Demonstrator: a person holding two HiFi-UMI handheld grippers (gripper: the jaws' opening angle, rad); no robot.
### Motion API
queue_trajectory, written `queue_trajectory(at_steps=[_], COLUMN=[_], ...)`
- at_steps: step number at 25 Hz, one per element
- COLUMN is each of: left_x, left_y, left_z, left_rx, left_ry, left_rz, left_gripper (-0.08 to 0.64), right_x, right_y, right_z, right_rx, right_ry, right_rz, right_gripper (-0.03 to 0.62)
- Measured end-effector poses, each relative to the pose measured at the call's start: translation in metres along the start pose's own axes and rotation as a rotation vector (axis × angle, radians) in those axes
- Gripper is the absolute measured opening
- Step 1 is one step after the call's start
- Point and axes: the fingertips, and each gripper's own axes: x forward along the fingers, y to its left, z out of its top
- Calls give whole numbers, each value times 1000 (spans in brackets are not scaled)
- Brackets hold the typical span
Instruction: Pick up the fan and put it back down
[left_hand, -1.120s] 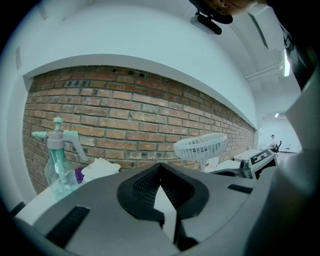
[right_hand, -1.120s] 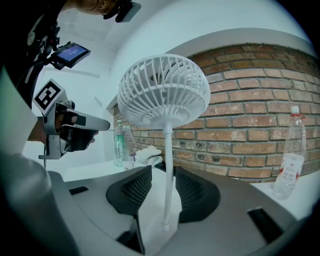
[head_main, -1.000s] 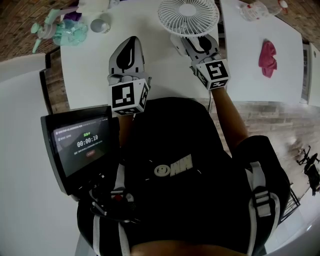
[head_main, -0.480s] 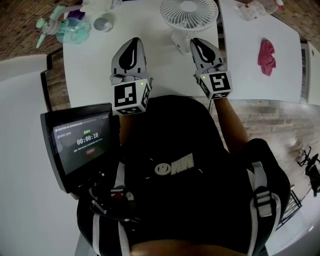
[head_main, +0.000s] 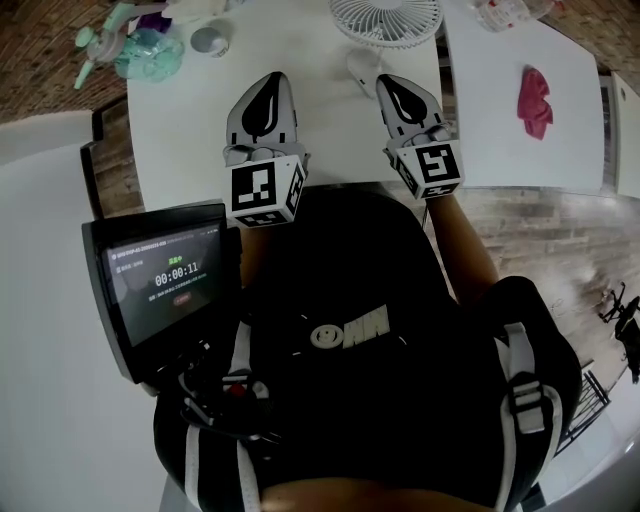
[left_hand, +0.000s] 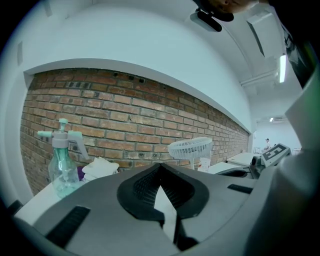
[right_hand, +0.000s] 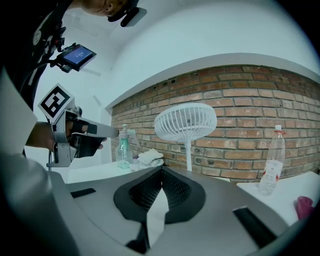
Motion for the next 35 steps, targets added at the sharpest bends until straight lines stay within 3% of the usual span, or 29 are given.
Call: queue_trajectory(at_steps=[7,14,18,21,28,35], left_x=[-14,-45,-79,-91,-92,-98], left_y=[-12,-56,-91,-115,-117,-127], left_z=[-1,-9,-30,-29,-31,-31], left_rx=[14,37,1,38,47,35], left_ry=[-1,-3,-1,0,15,5], left_rz=[-35,4,64,60,73,34], left_gripper=[-3,-3,-3,-3,-3,-3], right_x=[-12,-51,-94,-113,-108,-120], right_y=[9,10,12,13,20,26], right_z=[8,0,-6,-5,-13,-8], right_rx=[12,40,58,67,92,85], right_ry=[-15,-39,-51,-56,-34,-41], right_rz=[-26,2,27,46,79,50], right_gripper=[8,8,8,8,8,8])
